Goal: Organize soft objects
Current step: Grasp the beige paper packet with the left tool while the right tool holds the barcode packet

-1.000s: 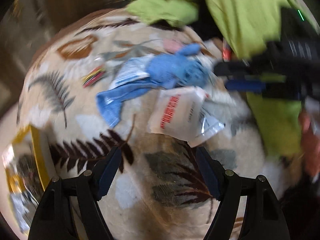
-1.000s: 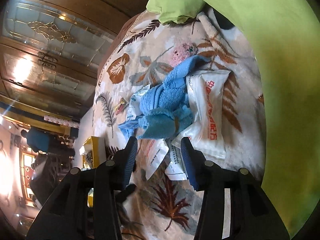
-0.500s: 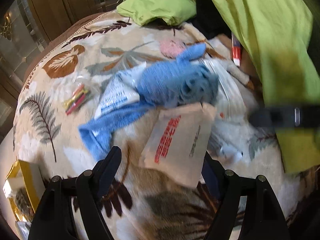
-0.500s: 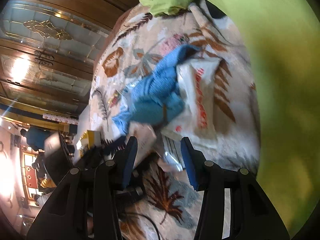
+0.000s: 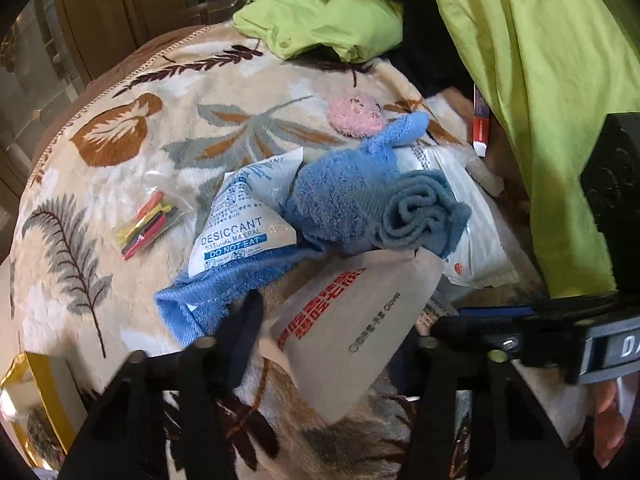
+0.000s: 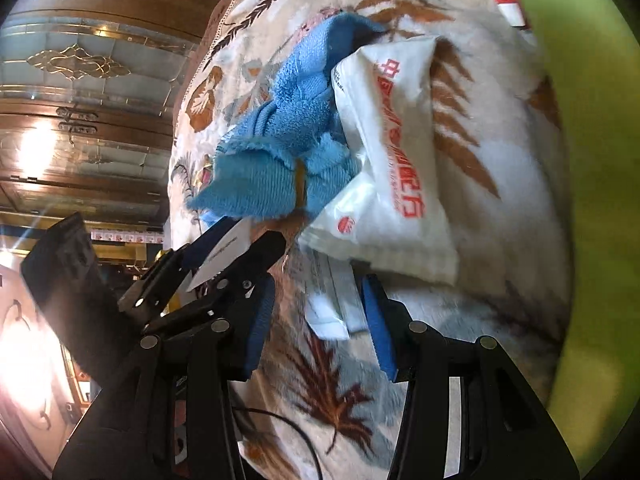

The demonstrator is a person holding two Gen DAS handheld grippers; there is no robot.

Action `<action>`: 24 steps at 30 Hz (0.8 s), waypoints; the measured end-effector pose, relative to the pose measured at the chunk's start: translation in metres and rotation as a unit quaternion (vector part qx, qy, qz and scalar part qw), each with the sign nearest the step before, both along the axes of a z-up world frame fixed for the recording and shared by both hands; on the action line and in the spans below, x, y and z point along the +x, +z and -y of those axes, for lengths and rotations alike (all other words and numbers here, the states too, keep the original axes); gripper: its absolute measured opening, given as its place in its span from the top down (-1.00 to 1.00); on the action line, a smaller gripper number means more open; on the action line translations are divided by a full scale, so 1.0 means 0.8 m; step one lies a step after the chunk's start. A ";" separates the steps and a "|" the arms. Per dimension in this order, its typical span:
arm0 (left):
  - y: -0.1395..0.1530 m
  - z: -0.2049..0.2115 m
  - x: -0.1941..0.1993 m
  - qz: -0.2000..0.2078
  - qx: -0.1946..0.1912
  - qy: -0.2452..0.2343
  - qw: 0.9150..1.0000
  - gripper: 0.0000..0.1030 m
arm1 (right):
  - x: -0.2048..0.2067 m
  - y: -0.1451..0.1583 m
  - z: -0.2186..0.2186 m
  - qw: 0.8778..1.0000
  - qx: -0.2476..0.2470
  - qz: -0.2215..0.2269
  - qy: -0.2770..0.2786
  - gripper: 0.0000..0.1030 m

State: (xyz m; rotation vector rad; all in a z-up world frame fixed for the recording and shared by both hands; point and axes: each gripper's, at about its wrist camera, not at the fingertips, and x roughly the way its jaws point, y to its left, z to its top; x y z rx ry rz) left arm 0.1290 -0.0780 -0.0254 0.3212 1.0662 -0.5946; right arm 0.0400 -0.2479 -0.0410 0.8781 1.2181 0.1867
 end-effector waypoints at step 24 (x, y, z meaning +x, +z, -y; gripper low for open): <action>0.039 -0.084 -0.057 -0.021 -0.074 0.056 0.996 0.82 | -0.046 0.011 -0.018 0.998 0.056 0.008 0.028 0.69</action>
